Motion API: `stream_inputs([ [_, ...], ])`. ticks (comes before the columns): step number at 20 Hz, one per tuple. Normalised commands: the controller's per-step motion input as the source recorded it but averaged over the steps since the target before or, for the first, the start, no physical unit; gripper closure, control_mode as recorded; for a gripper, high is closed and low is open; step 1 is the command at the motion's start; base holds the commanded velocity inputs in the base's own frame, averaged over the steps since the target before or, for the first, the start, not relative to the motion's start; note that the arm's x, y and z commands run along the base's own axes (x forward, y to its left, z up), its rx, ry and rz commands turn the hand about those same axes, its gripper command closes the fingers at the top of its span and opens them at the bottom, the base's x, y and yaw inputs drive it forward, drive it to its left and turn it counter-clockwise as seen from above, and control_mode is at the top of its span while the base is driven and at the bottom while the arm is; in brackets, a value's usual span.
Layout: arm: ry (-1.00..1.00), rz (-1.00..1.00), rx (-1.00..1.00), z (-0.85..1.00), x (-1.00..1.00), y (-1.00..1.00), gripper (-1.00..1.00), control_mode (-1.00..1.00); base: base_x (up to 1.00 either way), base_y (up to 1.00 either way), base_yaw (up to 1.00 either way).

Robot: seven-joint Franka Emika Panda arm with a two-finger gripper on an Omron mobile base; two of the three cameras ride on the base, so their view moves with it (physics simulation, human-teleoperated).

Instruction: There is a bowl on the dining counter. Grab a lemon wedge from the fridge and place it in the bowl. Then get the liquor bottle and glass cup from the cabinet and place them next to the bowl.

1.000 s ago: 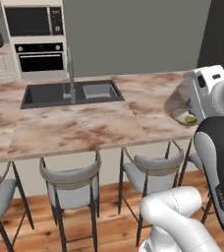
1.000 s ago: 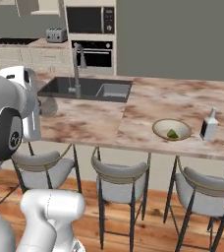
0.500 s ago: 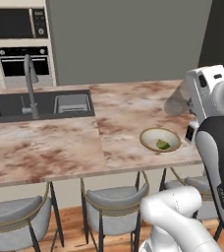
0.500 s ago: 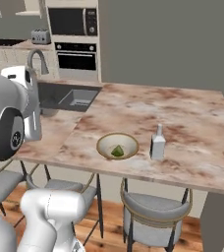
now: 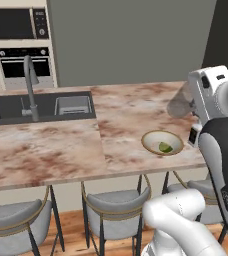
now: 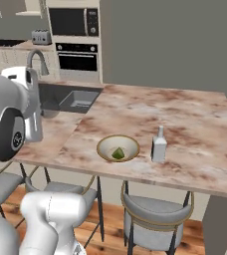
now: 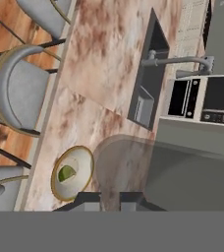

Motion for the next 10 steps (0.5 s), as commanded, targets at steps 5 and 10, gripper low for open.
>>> stream_inputs([
  [5, 0.13, 0.00, 0.04, -0.22, 0.96, 0.17, 1.00, -1.00, 0.00, 0.00, 0.00],
  [10, 0.25, 0.00, 0.00, -0.51, 1.00, 0.28, 1.00, -1.00, 0.00, 0.00, 0.00],
])
